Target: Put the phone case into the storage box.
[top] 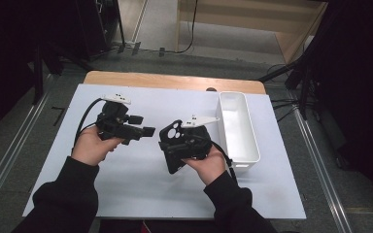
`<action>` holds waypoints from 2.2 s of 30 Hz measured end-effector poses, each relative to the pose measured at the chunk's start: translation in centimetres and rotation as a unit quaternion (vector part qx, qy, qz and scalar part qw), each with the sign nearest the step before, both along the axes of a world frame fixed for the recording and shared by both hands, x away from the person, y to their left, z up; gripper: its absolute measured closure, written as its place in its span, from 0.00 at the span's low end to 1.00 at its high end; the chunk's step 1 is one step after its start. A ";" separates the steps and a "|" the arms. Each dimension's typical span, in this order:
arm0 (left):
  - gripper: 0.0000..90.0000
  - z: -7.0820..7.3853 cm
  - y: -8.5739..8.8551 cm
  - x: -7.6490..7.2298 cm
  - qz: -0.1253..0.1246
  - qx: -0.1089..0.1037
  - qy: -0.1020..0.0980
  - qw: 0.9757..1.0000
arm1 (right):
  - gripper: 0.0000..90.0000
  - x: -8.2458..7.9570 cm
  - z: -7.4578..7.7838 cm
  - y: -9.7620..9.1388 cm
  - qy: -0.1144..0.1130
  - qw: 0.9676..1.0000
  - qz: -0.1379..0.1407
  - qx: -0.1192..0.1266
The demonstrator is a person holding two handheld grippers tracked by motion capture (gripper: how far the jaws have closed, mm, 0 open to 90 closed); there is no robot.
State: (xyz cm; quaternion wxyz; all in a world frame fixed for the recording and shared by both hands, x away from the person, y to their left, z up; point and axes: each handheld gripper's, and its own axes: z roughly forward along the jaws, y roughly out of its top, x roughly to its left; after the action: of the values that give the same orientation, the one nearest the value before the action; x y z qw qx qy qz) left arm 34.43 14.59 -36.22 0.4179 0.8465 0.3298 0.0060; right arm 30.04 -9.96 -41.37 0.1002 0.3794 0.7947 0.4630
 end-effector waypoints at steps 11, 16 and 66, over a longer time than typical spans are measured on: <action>0.33 -2.1 0.5 0.3 -0.007 0.002 -0.004 1.000 | 0.14 0.5 0.9 -1.7 -0.007 1.000 0.021 0.020; 0.33 -3.2 0.3 -0.1 -0.027 0.006 -0.004 1.000 | 0.14 0.6 1.3 -2.4 -0.005 0.999 0.028 0.023; 0.30 -9.2 5.1 -5.8 -0.038 0.012 0.024 0.999 | 0.14 0.5 2.7 -4.3 0.014 0.997 0.064 0.030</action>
State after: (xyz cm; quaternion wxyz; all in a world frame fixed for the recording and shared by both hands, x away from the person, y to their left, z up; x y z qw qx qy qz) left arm 28.67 19.72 -45.40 0.3995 0.8632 0.3075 -0.0262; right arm 30.52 -14.30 -38.64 0.0476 0.3374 0.8045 0.4864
